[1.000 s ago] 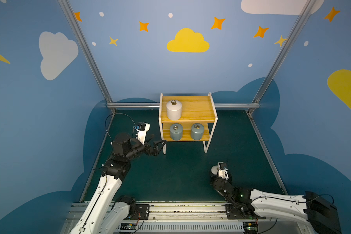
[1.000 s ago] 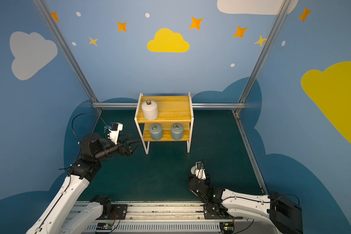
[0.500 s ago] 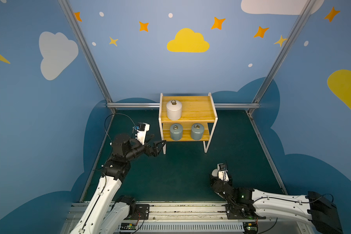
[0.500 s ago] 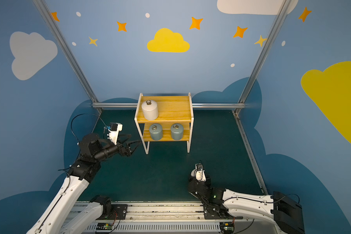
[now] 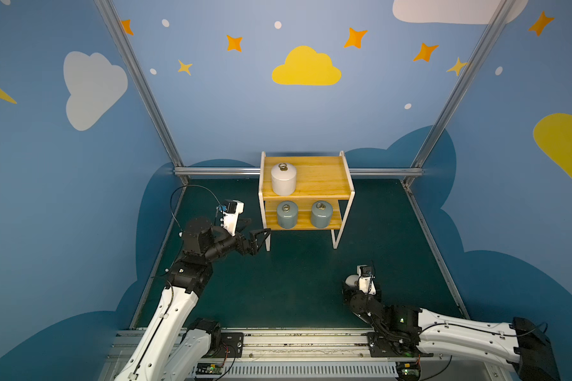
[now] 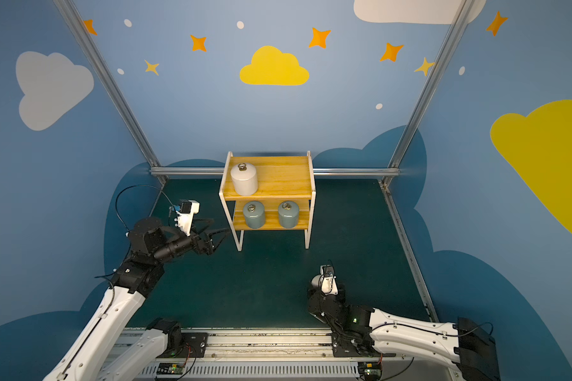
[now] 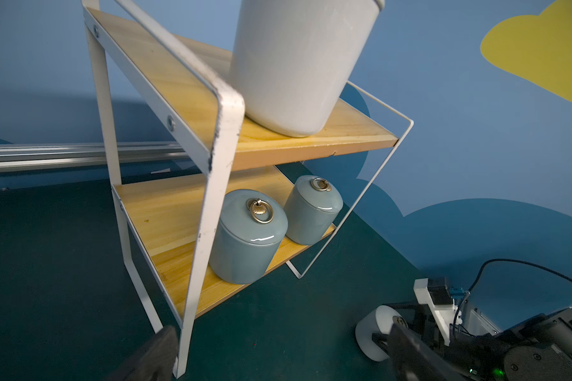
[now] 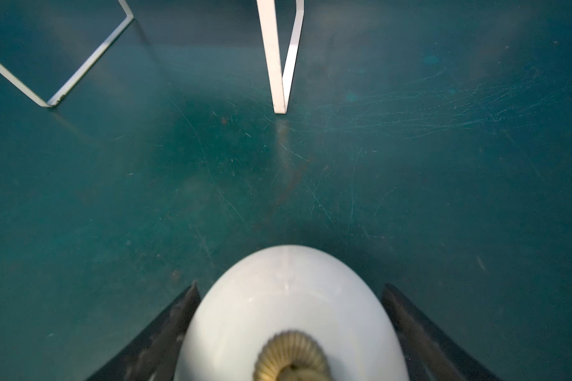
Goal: Remove the tea canisters from the shelf
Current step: Place the tea canister at the center of the board.
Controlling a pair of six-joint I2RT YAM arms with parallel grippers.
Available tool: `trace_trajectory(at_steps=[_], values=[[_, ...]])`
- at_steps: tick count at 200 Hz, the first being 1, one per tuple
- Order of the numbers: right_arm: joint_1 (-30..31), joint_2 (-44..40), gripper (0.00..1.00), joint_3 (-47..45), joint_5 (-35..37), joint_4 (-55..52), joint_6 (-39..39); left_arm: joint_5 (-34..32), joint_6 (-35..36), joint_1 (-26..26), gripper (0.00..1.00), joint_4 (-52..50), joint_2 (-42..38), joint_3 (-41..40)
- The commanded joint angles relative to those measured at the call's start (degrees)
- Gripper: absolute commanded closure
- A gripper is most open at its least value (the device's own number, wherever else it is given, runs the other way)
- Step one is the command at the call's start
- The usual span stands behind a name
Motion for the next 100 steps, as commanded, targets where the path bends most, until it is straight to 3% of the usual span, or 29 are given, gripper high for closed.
trace_trajectory(at_steps=[1,100], values=[[0.46,-2.05,0.12,1.72,1.17,-2.40,-3.55,0.73,0.21,-0.22,0.00,0.41,-0.71,-0.68],[-0.30,-4.17,0.10,8.27,-0.03,-1.22,-13.76,0.71,0.30,-0.24,0.00,-0.88,-0.74,0.29]])
